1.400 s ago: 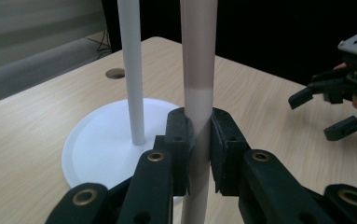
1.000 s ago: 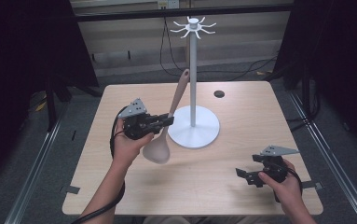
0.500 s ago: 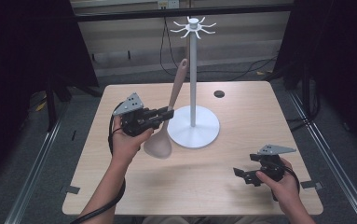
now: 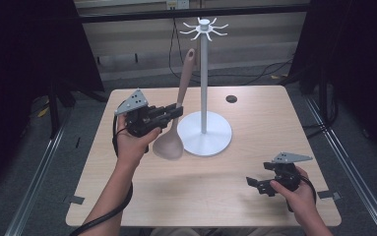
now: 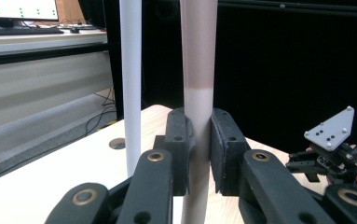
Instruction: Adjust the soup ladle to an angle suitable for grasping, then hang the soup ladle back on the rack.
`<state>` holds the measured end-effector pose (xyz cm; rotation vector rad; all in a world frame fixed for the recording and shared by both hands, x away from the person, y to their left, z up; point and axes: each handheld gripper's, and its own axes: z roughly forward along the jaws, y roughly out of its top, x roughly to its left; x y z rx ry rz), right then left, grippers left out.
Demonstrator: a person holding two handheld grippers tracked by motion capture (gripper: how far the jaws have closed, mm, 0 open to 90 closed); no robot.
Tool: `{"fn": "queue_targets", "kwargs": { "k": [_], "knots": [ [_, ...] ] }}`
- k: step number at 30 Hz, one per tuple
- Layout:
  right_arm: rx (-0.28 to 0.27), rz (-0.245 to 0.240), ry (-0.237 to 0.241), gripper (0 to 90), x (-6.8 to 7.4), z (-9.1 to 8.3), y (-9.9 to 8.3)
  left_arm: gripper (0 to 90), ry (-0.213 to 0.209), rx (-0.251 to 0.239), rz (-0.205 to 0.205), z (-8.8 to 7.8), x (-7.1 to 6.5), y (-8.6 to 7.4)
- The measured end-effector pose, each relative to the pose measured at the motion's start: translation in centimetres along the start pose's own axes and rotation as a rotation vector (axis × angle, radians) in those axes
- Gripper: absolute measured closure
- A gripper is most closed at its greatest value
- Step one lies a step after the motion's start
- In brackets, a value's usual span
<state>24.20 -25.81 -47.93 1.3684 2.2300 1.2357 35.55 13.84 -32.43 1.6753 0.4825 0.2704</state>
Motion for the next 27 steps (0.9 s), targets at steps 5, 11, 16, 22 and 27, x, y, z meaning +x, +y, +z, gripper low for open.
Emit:
{"fn": "queue_targets", "kwargs": {
  "k": [5,11,16,22,27],
  "knots": [
    [0.003,-0.001,0.002,5.9,0.0,0.1,0.0,78.9,0.006,-0.007,0.001,0.0,0.0,0.4],
    [0.002,-0.002,-0.001,5.9,0.0,0.0,0.0,78.9,0.006,-0.020,0.000,-0.2,0.0,0.6],
    [0.001,-0.002,-0.003,5.9,0.1,0.0,0.0,78.9,0.005,-0.019,0.002,-0.3,0.0,1.0],
    [0.005,-0.005,0.000,5.9,0.1,0.0,0.0,78.8,0.016,-0.034,0.005,-0.3,0.1,1.2],
    [0.001,-0.003,-0.005,5.9,0.0,0.0,0.0,78.9,0.021,-0.034,0.002,-0.2,0.3,1.2]
  ]
}}
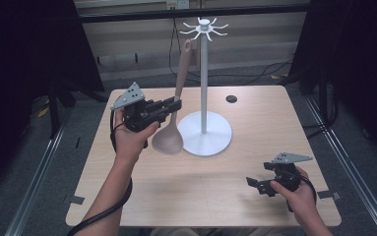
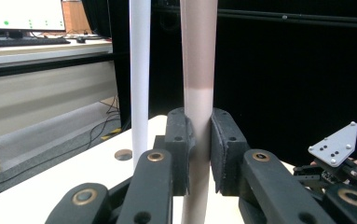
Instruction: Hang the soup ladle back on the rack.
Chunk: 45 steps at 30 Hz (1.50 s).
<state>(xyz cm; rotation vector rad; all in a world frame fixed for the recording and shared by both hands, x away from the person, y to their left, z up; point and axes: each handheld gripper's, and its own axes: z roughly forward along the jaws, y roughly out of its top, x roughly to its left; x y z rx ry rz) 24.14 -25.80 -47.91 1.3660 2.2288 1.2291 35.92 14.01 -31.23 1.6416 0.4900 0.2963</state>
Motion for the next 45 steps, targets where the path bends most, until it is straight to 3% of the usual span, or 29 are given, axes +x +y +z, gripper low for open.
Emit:
{"fn": "queue_targets", "kwargs": {
  "k": [11,30,34,45],
  "knots": [
    [0.003,-0.002,0.006,5.9,0.0,0.0,0.0,78.8,0.013,0.003,-0.010,0.1,0.3,0.0],
    [0.004,-0.005,0.012,5.9,0.1,0.0,0.0,78.8,-0.011,0.005,-0.020,1.0,0.6,0.5],
    [0.007,-0.004,0.011,5.9,0.0,0.0,0.0,78.8,0.005,0.019,-0.025,1.2,0.8,0.3],
    [0.004,-0.005,0.010,5.9,0.0,0.0,0.0,78.7,-0.003,0.020,-0.031,1.9,1.1,0.3]
  ]
}}
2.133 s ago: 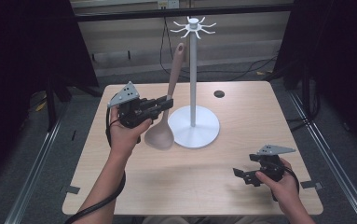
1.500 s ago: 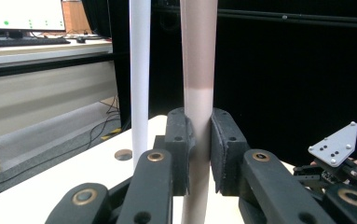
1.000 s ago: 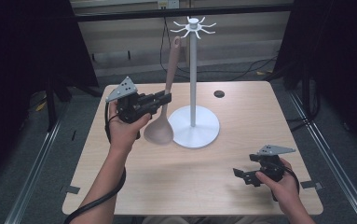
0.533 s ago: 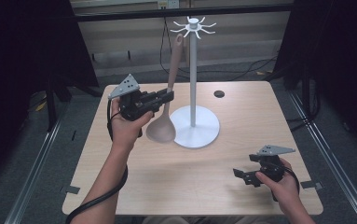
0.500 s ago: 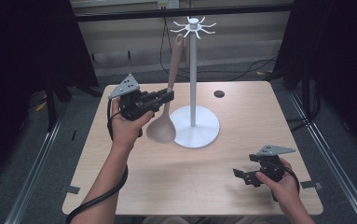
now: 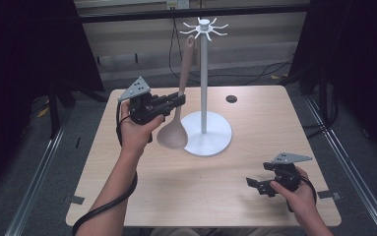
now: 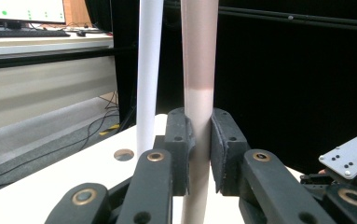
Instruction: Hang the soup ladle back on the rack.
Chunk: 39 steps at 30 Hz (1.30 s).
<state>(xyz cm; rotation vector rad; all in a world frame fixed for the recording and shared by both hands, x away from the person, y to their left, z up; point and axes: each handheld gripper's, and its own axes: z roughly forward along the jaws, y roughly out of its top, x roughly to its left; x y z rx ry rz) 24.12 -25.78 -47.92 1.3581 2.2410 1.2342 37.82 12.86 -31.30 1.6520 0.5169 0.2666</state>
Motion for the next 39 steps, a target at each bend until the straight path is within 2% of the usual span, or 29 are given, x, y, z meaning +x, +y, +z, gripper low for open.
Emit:
{"fn": "queue_targets", "kwargs": {
  "k": [12,25,34,37,39],
  "knots": [
    [-0.003,-0.001,0.001,5.9,-0.1,-0.1,0.0,78.7,0.002,0.000,-0.017,0.8,0.2,-0.1],
    [0.000,-0.001,0.003,5.9,0.0,0.0,0.0,77.9,0.017,0.006,0.001,1.2,0.4,-0.2],
    [-0.001,-0.003,0.005,5.9,-0.1,-0.1,-0.1,76.6,0.014,0.001,-0.005,1.7,0.7,-0.5],
    [0.001,-0.001,0.004,5.9,0.0,0.0,-0.1,76.6,0.033,0.029,0.010,2.0,0.8,-0.5],
    [0.002,0.001,0.005,5.9,0.0,0.0,-0.1,77.1,0.040,0.056,0.005,2.1,1.0,-0.7]
  ]
}}
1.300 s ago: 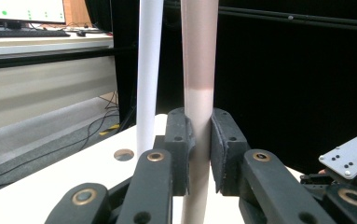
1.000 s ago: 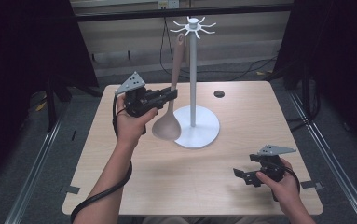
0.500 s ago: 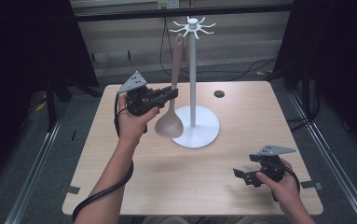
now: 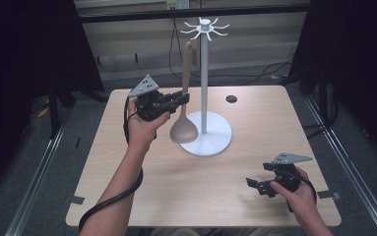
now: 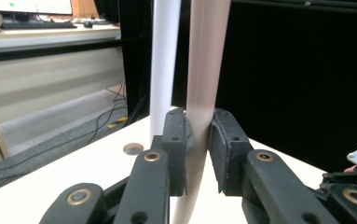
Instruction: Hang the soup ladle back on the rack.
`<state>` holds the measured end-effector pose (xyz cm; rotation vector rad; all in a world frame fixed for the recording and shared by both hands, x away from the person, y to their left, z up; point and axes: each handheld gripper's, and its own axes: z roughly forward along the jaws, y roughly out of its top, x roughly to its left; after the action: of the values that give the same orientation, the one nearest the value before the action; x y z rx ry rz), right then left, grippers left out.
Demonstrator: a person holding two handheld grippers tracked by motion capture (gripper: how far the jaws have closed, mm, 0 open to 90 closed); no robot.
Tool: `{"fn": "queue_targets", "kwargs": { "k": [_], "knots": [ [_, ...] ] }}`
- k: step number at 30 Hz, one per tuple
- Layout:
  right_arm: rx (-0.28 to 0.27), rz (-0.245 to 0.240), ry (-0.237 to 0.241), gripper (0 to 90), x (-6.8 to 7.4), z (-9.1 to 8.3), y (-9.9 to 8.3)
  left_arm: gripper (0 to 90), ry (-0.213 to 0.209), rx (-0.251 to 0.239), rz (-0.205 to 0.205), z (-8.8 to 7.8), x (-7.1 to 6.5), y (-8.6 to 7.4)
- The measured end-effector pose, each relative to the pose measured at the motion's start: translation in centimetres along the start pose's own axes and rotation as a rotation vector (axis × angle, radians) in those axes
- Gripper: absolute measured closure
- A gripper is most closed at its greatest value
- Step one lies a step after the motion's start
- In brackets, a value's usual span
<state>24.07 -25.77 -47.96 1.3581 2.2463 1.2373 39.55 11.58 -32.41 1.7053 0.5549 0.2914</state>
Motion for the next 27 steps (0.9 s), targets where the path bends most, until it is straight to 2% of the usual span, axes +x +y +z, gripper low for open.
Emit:
{"fn": "queue_targets", "kwargs": {
  "k": [2,4,8,9,14,20,27],
  "knots": [
    [-0.001,0.000,0.000,5.9,0.0,0.0,0.0,78.5,-0.006,0.003,-0.001,0.0,0.2,-0.3],
    [-0.002,0.001,0.001,5.9,0.0,0.0,0.0,79.0,-0.032,-0.012,-0.019,-0.2,0.2,-0.5],
    [0.001,-0.003,0.002,5.9,-0.1,0.1,-0.1,79.1,-0.037,-0.015,0.020,-0.7,-0.3,-0.1],
    [0.003,-0.001,0.003,5.9,-0.1,0.1,-0.1,79.1,-0.052,-0.020,0.021,-0.8,-0.4,0.1],
    [0.002,-0.006,0.003,5.9,0.1,0.1,0.0,79.1,-0.076,-0.026,0.033,-0.8,-0.8,1.1],
    [0.000,-0.006,0.003,5.9,0.0,0.1,0.0,79.1,-0.131,0.000,0.053,0.4,-1.9,1.4],
    [-0.003,-0.006,0.000,5.9,0.0,0.0,0.0,79.1,-0.163,0.013,0.067,2.2,-2.9,2.2]
  ]
}}
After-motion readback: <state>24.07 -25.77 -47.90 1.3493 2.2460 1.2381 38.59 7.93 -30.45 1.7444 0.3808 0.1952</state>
